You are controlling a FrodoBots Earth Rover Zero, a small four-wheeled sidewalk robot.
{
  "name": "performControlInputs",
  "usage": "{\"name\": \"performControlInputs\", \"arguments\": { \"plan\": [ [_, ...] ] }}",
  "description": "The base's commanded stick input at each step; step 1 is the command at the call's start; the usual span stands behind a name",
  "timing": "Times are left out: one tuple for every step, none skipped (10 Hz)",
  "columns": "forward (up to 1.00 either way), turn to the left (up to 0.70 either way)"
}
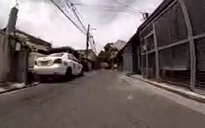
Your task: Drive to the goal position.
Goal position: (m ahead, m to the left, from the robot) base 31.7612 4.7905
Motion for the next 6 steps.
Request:
{"name": "performControlInputs", "arguments": {
  "plan": [
    [1.00,0.00],
    [1.00,0.00],
    [1.00,0.00],
    [1.00,0.00],
    [1.00,0.00],
    [1.00,0.00]
  ]
}}
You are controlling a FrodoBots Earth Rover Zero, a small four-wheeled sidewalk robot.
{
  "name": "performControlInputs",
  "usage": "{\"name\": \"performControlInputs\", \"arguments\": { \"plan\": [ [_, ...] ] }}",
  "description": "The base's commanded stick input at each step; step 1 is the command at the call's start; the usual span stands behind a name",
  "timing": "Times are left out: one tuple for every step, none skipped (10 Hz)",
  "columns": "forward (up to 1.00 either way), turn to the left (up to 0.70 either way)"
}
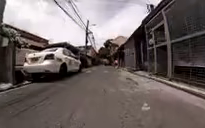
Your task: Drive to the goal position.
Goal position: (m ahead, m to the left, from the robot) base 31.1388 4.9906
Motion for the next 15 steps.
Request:
{"name": "performControlInputs", "arguments": {
  "plan": [
    [1.00,0.00],
    [1.00,0.00],
    [1.00,0.00],
    [1.00,0.00],
    [1.00,0.00],
    [1.00,0.00],
    [1.00,0.00],
    [1.00,0.00],
    [1.00,0.00],
    [1.00,0.00],
    [1.00,0.00],
    [1.00,0.00],
    [1.00,0.00],
    [1.00,0.00],
    [1.00,0.00]
  ]
}}
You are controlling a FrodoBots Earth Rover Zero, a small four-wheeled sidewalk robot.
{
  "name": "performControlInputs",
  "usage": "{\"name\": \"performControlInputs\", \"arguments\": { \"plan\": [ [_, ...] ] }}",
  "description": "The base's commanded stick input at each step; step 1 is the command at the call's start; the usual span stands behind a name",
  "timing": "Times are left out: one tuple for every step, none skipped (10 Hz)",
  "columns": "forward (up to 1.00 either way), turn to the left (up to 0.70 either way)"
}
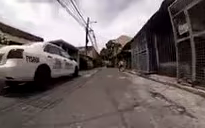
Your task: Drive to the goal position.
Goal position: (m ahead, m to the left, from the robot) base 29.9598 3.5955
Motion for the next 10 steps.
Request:
{"name": "performControlInputs", "arguments": {
  "plan": [
    [1.00,0.00],
    [1.00,0.00],
    [1.00,0.00],
    [1.00,0.00],
    [1.00,0.00],
    [1.00,0.00],
    [1.00,0.00],
    [1.00,0.00],
    [1.00,0.00],
    [1.00,0.00]
  ]
}}
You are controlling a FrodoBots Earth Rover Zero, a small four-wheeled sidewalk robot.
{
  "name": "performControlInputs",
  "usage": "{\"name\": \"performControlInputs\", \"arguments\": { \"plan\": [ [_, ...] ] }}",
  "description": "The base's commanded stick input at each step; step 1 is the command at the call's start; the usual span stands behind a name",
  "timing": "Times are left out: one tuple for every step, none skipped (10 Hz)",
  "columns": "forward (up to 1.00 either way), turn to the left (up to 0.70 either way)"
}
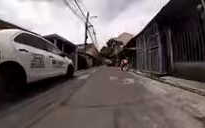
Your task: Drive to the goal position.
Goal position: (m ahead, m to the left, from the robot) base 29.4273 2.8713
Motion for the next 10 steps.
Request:
{"name": "performControlInputs", "arguments": {
  "plan": [
    [1.00,0.00],
    [1.00,0.00],
    [1.00,0.00],
    [1.00,0.00],
    [1.00,0.00],
    [1.00,0.00],
    [1.00,0.00],
    [1.00,0.00],
    [1.00,0.00],
    [1.00,0.00]
  ]
}}
